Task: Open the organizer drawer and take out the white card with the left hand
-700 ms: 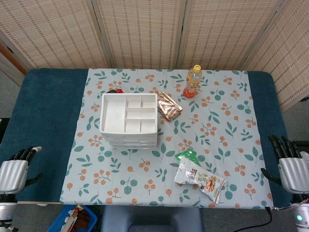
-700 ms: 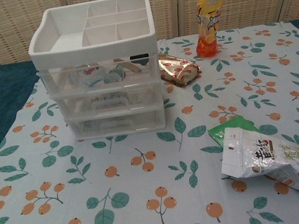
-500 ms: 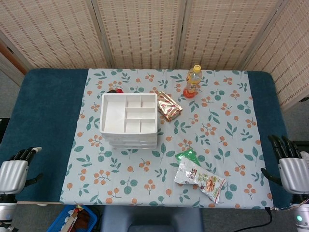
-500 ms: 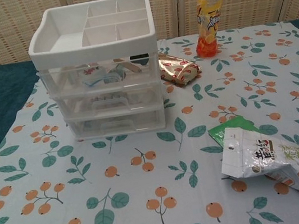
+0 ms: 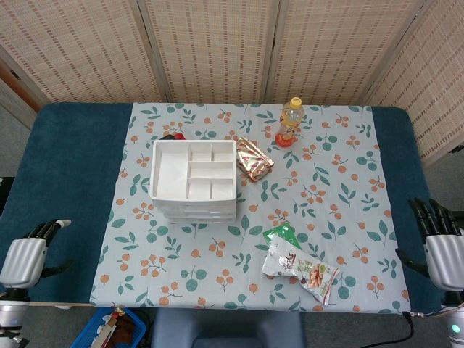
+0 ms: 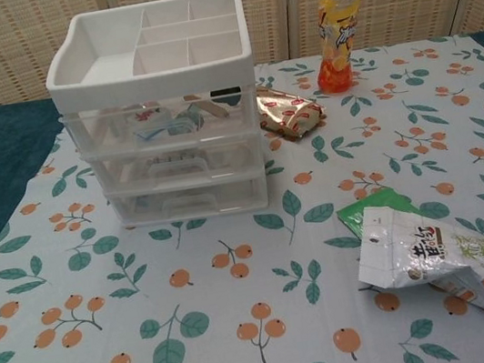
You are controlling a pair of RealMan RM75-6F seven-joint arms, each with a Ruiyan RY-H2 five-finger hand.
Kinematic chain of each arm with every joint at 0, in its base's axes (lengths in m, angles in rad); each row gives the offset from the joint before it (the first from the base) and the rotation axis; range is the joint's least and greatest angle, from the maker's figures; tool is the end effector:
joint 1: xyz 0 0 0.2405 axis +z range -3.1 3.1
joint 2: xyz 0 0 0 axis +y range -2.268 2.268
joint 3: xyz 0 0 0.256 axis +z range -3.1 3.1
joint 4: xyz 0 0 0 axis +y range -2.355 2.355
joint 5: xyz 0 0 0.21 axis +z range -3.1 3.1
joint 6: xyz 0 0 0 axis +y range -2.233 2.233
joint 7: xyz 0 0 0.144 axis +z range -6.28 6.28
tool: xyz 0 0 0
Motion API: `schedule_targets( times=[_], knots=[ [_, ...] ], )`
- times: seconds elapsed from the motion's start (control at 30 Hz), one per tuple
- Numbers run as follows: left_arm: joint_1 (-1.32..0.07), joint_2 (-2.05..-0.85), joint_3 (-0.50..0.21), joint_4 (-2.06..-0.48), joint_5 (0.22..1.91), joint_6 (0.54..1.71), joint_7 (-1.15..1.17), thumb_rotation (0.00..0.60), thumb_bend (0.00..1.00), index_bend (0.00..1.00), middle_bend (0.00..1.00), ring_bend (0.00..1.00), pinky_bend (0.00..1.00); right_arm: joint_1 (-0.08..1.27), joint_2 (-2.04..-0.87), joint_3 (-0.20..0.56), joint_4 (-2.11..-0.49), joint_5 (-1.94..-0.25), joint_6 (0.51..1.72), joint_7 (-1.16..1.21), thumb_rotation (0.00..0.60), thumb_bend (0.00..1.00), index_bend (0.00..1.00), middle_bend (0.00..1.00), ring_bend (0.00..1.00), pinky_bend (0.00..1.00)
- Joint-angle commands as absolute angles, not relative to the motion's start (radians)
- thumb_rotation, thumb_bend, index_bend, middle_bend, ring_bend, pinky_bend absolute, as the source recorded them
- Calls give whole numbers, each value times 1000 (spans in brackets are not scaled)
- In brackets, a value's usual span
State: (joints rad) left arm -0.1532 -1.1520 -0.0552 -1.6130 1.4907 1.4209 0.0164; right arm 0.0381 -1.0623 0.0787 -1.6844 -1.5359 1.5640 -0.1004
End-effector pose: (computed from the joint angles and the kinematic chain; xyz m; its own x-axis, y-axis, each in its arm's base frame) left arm -0.2989 0.2025 0.1410 0.3807 0.0378 0.9239 0.9236 -0.0657 -0.3778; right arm -0.2973 -0.1714 0.1828 0.4709 0.0864 0.8779 -0.8812 -0.0007 0.4728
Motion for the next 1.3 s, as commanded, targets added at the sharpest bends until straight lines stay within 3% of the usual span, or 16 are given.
schedule_targets(
  times=[0.03,0.23,0.4,0.6,0.73,1.1,1.3],
  knots=[
    [-183,-1153,-48,-1621,1530,1386,-70,600,79,253,276,303,535,40,-1051,86,-1694,-1538,1571,-99,600,197,0,74,0,89],
    [-236,-1159,-33,-1637,1589,1330,-171,600,78,260,415,466,731,41,-1032,97,-1711,-1536,1580,-105,600,198,0,74,0,89],
    [-300,-1171,-10,-1657,1649,1259,-300,600,78,268,642,700,955,41,-1027,99,-1718,-1526,1574,-104,600,197,0,74,0,89],
    [-396,-1196,28,-1652,1747,1179,-512,600,78,264,858,909,1000,44,-1027,99,-1724,-1518,1565,-109,600,198,0,74,0,89],
    [-441,-1251,35,-1638,1771,1152,-570,600,78,225,906,952,1000,49,-1031,94,-1726,-1517,1550,-112,600,198,0,74,0,90],
    [-522,-1407,12,-1640,1702,1090,-661,600,90,72,909,974,1000,56,-1050,80,-1739,-1501,1514,-113,600,197,0,74,0,89],
    [-519,-1502,-4,-1631,1624,1090,-665,600,90,47,910,979,1000,55,-1061,78,-1739,-1490,1508,-114,600,197,0,74,0,89]
  ],
)
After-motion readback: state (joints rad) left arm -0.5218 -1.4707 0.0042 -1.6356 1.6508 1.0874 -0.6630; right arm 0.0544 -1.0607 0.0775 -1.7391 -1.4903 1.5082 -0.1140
